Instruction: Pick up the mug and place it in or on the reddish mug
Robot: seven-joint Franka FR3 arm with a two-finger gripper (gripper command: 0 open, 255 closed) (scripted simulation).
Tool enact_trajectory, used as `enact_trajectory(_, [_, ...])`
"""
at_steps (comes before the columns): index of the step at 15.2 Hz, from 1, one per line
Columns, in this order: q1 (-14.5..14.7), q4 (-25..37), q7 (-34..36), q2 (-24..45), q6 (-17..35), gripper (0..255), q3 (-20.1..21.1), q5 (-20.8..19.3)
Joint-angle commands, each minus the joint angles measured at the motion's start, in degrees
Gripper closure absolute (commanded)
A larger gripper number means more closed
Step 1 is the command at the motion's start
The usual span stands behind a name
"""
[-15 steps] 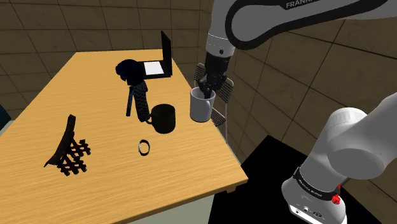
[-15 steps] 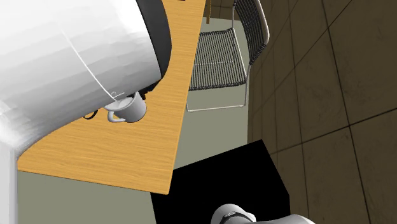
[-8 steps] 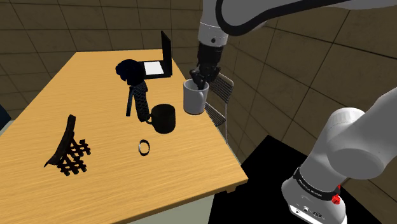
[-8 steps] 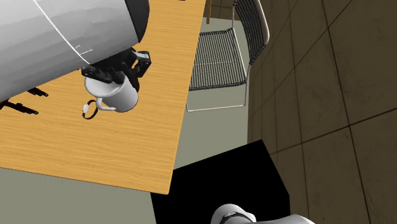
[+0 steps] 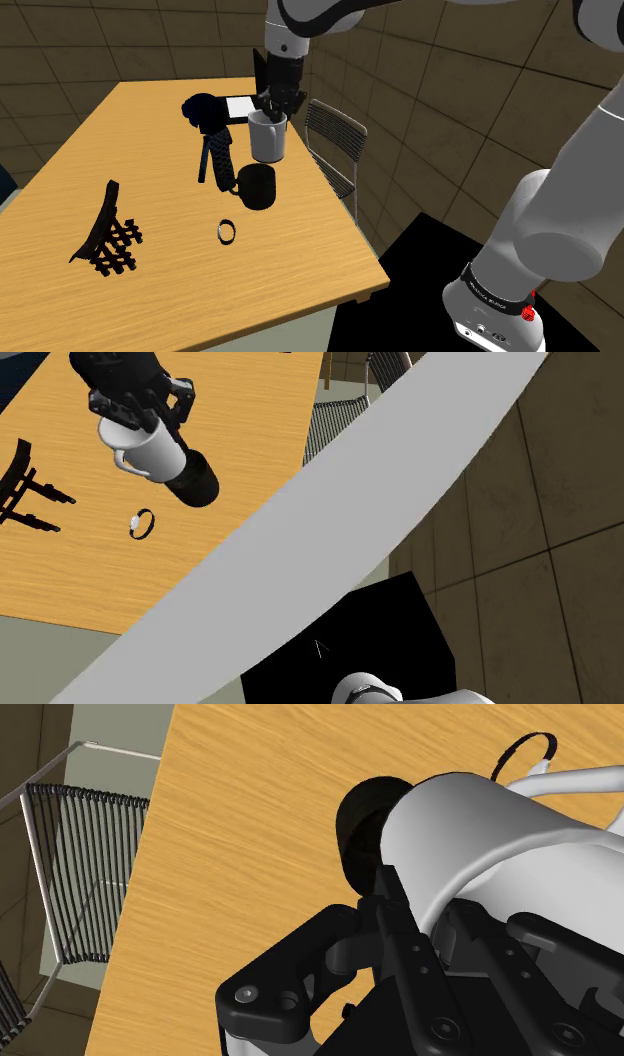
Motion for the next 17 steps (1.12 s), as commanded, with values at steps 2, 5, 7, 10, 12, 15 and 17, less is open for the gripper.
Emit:
enact_trajectory(2, [0.2, 9.0, 0.9, 7.0, -1.9, 255, 0.3, -1.3])
enact_trajectory(5, [0.6, 14.6, 1.5, 11.8, -2.9, 255, 0.4, -2.2])
enact_trajectory(7, [0.6, 13.1, 1.5, 11.8, -1.4, 255, 0.4, -2.2])
enact_trajectory(10, [0.6, 11.0, 1.5, 12.0, 0.9, 255, 0.4, -2.2])
enact_trajectory(12, [0.6, 9.7, 1.4, 12.1, 2.3, 255, 0.4, -2.2])
enact_trajectory(15, [0.6, 7.8, 1.4, 12.5, 4.6, 255, 0.4, -2.2])
enact_trajectory(17, [0.6, 6.6, 1.4, 12.7, 6.0, 255, 0.4, -2.3])
